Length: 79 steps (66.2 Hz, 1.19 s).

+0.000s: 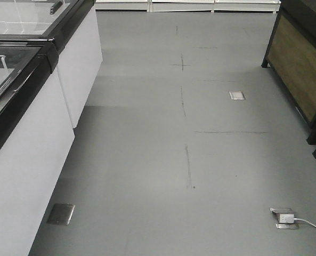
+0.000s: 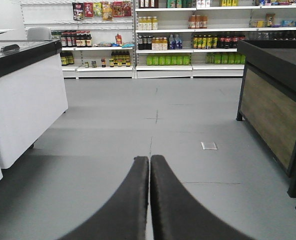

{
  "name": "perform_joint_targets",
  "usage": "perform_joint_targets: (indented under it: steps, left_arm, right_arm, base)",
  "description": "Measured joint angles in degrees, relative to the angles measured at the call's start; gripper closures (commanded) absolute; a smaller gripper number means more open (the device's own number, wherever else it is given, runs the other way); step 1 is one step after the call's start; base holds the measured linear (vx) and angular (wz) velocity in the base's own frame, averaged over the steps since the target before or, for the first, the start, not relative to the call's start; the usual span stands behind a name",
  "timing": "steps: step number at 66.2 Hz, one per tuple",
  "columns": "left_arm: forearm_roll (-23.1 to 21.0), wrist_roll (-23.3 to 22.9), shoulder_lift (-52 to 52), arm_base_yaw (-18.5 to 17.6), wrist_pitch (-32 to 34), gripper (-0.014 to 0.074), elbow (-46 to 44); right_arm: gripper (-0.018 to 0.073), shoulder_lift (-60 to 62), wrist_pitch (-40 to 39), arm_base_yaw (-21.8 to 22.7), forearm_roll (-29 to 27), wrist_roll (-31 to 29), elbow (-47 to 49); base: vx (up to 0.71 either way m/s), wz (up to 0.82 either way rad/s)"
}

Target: Left arm holds basket, right arm returns cookies

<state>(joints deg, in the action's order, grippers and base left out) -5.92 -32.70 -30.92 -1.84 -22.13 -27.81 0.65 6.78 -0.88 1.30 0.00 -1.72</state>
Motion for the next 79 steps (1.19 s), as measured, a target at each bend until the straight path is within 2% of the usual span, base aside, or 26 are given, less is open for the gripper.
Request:
perform_joint_targets:
  steps: [5, 10, 21, 34, 42, 51, 69, 79]
  left_arm:
    - [0.04, -1.34, -3.13, 0.18, 0.0, 0.0179, -3.35]
    - [0.04, -5.02, -6.89, 1.82, -0.06, 0.0192, -6.95]
    - [0.04, -10.97, -12.86, 8.82, -2.38, 0.02, -13.1]
    - [0.04, -11.71, -17.65, 18.32, -10.26, 0.02, -22.03]
    - [0.04, -8.44, -20.63, 24.68, -16.5, 0.02, -27.99]
    - [-1.74, -2.18, -23.97, 31.02, -21.63, 0.02, -34.71]
    - [-14.32, 13.0, -32.12, 42.41, -28.53, 0.02, -41.24]
    - [-22.64, 23.1, -36.47, 47.67, -28.42, 0.02, -43.84]
  right_arm:
    - [0.0568, 0.0, 0.0, 0.0, 0.0, 0.0, 0.0]
    - [0.0568, 0.0, 0.0, 0.0, 0.0, 0.0, 0.0]
    - [0.0568, 0.0, 0.0, 0.0, 0.0, 0.0, 0.0]
    - [0.0568, 0.0, 0.0, 0.0, 0.0, 0.0, 0.0]
    - [0.0568, 0.0, 0.0, 0.0, 0.0, 0.0, 0.0]
    - [0.0568, 0.0, 0.0, 0.0, 0.0, 0.0, 0.0]
    - [0.0568, 0.0, 0.0, 0.0, 0.0, 0.0, 0.0]
    - [0.0568, 0.0, 0.0, 0.0, 0.0, 0.0, 0.0]
  base:
    - [0.0, 0.0]
    - [0.0, 0.0]
    - [0.0, 0.0]
    - [0.0, 0.0]
    - [0.0, 0.0]
    - [0.0, 0.0]
    - [0.0, 0.0]
    - [0.0, 0.0]
